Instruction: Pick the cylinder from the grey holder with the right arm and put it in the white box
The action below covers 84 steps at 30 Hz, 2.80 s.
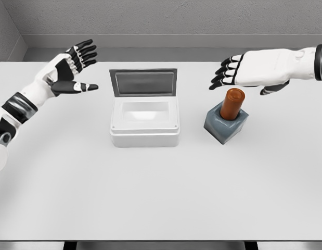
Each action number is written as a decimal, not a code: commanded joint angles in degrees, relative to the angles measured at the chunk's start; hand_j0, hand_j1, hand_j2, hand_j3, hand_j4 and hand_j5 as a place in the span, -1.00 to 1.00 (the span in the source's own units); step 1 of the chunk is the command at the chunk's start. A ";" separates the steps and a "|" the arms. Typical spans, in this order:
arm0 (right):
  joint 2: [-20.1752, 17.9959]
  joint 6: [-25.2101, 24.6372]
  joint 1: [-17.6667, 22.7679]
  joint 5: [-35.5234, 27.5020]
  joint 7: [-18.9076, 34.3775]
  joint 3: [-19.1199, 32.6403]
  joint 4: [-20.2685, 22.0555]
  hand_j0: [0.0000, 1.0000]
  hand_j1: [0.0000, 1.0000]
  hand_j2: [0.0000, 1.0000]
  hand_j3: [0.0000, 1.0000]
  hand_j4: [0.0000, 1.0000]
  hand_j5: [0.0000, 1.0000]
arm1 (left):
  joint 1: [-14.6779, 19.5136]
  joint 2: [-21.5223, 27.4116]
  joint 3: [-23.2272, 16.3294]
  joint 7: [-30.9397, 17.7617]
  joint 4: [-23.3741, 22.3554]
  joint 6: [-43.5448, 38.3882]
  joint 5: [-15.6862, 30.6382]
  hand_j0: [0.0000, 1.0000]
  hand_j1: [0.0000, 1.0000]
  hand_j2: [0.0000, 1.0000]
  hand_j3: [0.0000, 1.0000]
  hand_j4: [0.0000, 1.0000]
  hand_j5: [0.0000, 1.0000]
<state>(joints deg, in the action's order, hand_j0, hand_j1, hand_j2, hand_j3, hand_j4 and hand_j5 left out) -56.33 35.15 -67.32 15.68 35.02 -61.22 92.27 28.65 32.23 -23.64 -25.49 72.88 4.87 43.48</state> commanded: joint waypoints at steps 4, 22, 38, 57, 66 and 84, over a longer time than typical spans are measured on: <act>0.17 -0.15 0.00 0.67 -0.02 -3.38 0.81 0.98 0.98 0.98 0.98 0.98 0.98 | 0.26 -0.32 0.08 0.00 -0.01 -1.61 1.08 1.00 1.00 1.00 1.00 1.00 1.00; 4.56 -0.15 -0.26 2.25 -0.02 -5.14 -5.96 0.98 0.98 0.98 0.98 0.98 0.98 | 1.67 -2.34 0.70 0.00 -1.95 -4.34 1.34 1.00 1.00 1.00 1.00 1.00 1.00; 6.85 -0.15 -0.18 3.39 -0.02 -5.76 -8.95 0.85 0.85 0.85 0.85 0.85 0.85 | 2.11 -2.26 0.79 0.00 -2.21 -4.34 1.34 1.00 1.00 1.00 1.00 1.00 1.00; 6.32 -0.15 -1.85 3.57 -0.02 -9.71 -7.63 -0.01 -0.01 -0.01 -0.01 -0.01 -0.01 | 2.20 -2.26 1.23 0.00 -2.21 -4.25 1.16 1.00 1.00 1.00 1.00 1.00 1.00; 5.18 -0.15 -3.16 3.57 -0.02 -9.62 -6.05 0.05 0.05 0.05 0.05 0.05 0.05 | 2.20 -2.17 1.14 0.00 -2.13 -4.16 1.16 1.00 1.00 1.00 1.00 1.00 1.00; 5.97 -0.15 -5.62 3.65 -0.02 -9.54 -4.38 0.05 0.05 0.05 0.05 0.05 0.05 | 2.37 -2.26 1.23 0.00 -2.21 -4.17 1.16 1.00 1.00 1.00 1.00 1.00 1.00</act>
<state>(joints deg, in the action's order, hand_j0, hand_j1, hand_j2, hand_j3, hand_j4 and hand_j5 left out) -50.90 35.13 -73.13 19.50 35.02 -70.79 87.85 31.03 29.97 -22.44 -25.48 70.62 0.68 44.36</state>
